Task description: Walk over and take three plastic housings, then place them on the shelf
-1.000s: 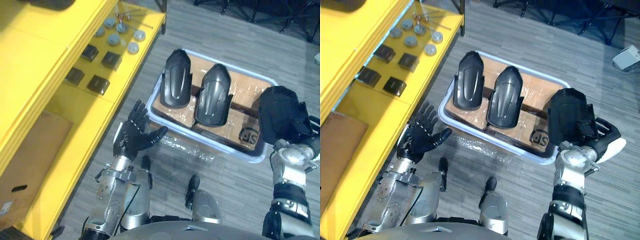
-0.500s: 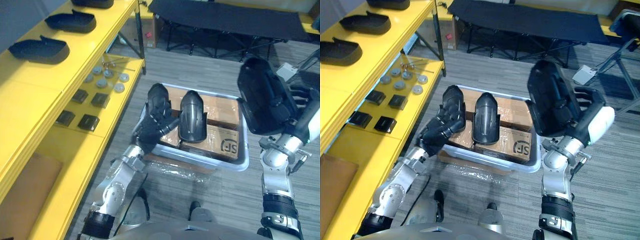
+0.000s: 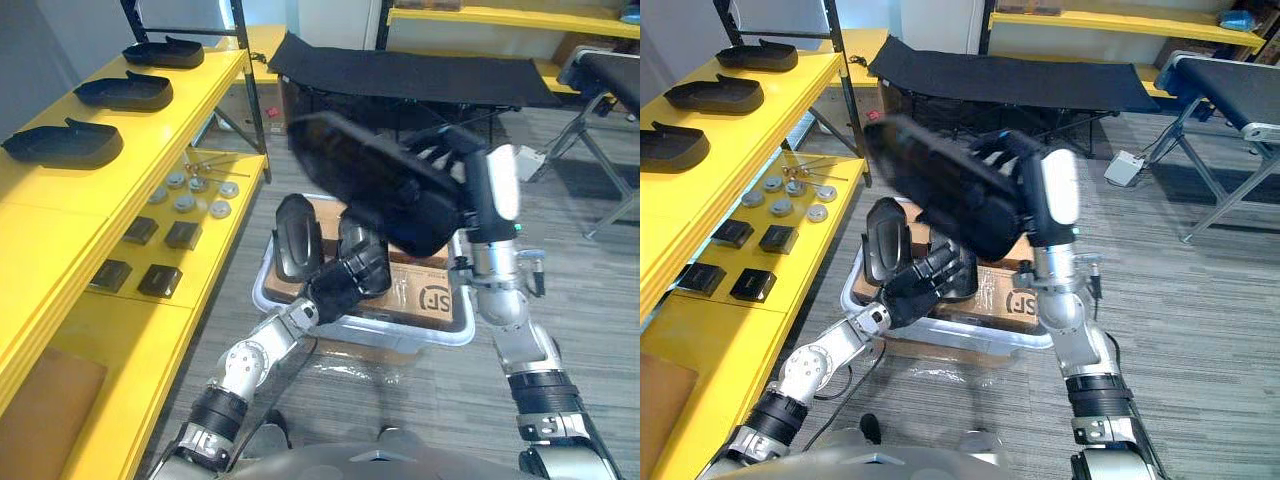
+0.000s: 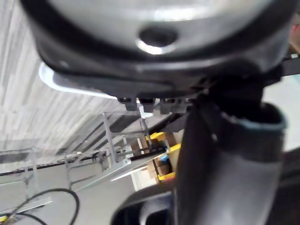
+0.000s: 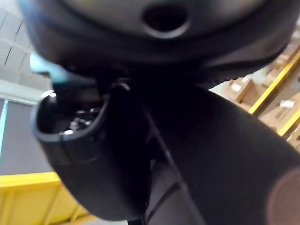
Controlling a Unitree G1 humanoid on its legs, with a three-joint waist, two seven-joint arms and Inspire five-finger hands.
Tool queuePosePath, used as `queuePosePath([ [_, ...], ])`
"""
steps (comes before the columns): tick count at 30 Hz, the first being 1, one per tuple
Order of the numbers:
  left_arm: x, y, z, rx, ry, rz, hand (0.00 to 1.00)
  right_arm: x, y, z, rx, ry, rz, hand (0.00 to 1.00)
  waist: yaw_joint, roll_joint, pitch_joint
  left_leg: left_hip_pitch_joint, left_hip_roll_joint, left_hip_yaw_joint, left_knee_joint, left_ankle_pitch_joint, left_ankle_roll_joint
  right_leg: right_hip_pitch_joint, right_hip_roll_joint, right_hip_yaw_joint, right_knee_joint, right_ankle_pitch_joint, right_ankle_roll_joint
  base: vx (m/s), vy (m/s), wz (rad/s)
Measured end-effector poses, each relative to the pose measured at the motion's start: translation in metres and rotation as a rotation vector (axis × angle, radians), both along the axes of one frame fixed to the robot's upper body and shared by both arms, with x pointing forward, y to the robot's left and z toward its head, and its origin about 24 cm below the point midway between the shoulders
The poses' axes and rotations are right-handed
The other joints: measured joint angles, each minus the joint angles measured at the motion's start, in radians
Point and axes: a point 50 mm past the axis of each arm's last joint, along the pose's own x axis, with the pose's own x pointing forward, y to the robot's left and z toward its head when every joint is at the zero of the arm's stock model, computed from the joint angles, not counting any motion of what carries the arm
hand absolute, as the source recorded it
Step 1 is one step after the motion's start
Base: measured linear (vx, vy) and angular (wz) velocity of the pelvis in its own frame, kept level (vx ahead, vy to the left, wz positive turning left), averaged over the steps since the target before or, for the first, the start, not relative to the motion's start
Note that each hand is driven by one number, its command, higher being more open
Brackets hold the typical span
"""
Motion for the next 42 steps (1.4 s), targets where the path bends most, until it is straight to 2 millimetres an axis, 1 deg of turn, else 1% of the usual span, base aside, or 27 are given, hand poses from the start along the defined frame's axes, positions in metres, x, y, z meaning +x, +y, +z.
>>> queuePosePath([
  [2, 0.002, 0.001, 0.003, -0.061, -0.002, 0.032, 1.00, -0.005, 0.009, -0.010, -0.010, 0.047, 0.050, 0.00, 0.000, 0.001, -0.002, 0.024, -0.005, 0.003, -0.053, 0.029, 0.001, -0.002, 0.001, -0.001, 0.004, -0.001, -0.001, 0.00, 0.000, 0.00],
  [4, 0.004, 0.003, 0.008, -0.171, 0.006, 0.080, 1.00, -0.011, 0.015, -0.023, 0.023, 0.100, 0.070, 0.00, -0.001, 0.001, -0.002, 0.054, -0.012, 0.002, -0.113, 0.062, 0.003, -0.002, 0.000, -0.003, 0.008, -0.003, -0.003, 0.00, 0.000, 0.00],
  [8, 0.008, 0.007, 0.016, -0.306, 0.004, 0.172, 1.00, -0.013, 0.016, -0.025, 0.108, 0.119, 0.082, 0.00, -0.002, 0.000, -0.003, 0.061, -0.022, 0.005, -0.114, 0.065, 0.007, -0.004, -0.010, -0.003, 0.018, -0.003, -0.002, -0.03, 0.033, 0.00],
  [11, 0.009, 0.011, 0.022, -0.357, -0.016, 0.219, 1.00, -0.014, 0.019, -0.024, 0.155, 0.109, 0.114, 0.00, -0.001, 0.000, -0.004, 0.069, -0.021, 0.007, -0.117, 0.065, 0.007, -0.003, -0.011, -0.003, 0.026, -0.013, -0.008, -0.05, 0.021, -0.02],
  [12, 0.010, 0.013, 0.025, -0.393, -0.020, 0.240, 0.00, -0.016, 0.022, -0.023, 0.182, 0.097, 0.133, 0.00, -0.002, 0.000, -0.004, 0.069, -0.021, 0.007, -0.117, 0.064, 0.005, -0.004, -0.011, -0.004, 0.026, -0.017, -0.012, -0.05, 0.017, -0.02],
  [14, 0.009, 0.016, 0.031, -0.442, -0.035, 0.277, 0.00, -0.020, 0.025, -0.023, 0.231, 0.088, 0.159, 0.00, -0.002, 0.000, -0.005, 0.068, -0.020, 0.006, -0.117, 0.063, 0.001, -0.005, -0.011, -0.005, 0.026, -0.018, -0.012, -0.04, 0.014, 0.01],
  [19, 0.007, 0.022, 0.033, -0.458, -0.057, 0.334, 0.00, -0.025, 0.031, -0.028, 0.268, 0.112, 0.181, 0.00, 0.000, -0.004, -0.010, 0.065, -0.021, 0.001, -0.117, 0.066, 0.002, -0.004, -0.011, -0.011, 0.024, -0.018, -0.013, 0.00, 0.004, 0.02],
  [24, 0.006, 0.019, 0.034, -0.421, -0.088, 0.318, 0.00, -0.028, 0.034, -0.031, 0.307, 0.119, 0.164, 0.00, 0.003, -0.009, -0.013, 0.061, -0.021, -0.002, -0.115, 0.070, 0.008, -0.004, -0.011, -0.014, 0.023, -0.017, -0.012, 0.00, 0.003, 0.02],
  [31, 0.005, 0.016, 0.033, -0.386, -0.119, 0.332, 0.00, -0.038, 0.038, -0.037, 0.352, 0.138, 0.153, 0.00, 0.002, -0.030, -0.030, 0.054, -0.022, -0.004, -0.113, 0.071, 0.008, -0.010, -0.011, -0.016, 0.024, -0.017, -0.012, 0.00, 0.001, 0.01],
  [36, 0.004, 0.014, 0.033, -0.370, -0.140, 0.358, 0.00, -0.038, 0.036, -0.039, 0.367, 0.153, 0.143, 0.00, 0.001, -0.029, -0.032, 0.053, -0.021, 0.001, -0.114, 0.068, 0.004, -0.017, -0.011, -0.012, 0.023, -0.020, -0.015, 0.00, 0.001, -0.02],
  [37, 0.004, 0.014, 0.034, -0.351, -0.157, 0.364, 0.00, -0.040, 0.035, -0.041, 0.374, 0.165, 0.136, 1.00, 0.001, -0.029, -0.033, 0.052, -0.021, 0.001, -0.114, 0.067, 0.003, -0.017, -0.011, -0.012, 0.023, -0.020, -0.016, 0.00, 0.000, 0.00],
  [39, 0.002, 0.016, 0.034, -0.330, -0.175, 0.377, 0.00, -0.043, 0.034, -0.044, 0.379, 0.179, 0.126, 1.00, 0.001, -0.026, -0.037, 0.050, -0.021, 0.001, -0.114, 0.065, 0.000, -0.019, -0.011, -0.011, 0.023, -0.020, -0.016, 0.00, 0.000, 0.00],
  [42, -0.005, 0.022, 0.038, -0.293, -0.227, 0.414, 0.00, -0.051, 0.037, -0.048, 0.406, 0.204, 0.139, 1.00, -0.002, -0.024, -0.040, 0.050, -0.019, 0.003, -0.113, 0.063, -0.002, -0.020, -0.010, -0.010, 0.021, -0.020, -0.016, 0.00, 0.000, 0.00],
])
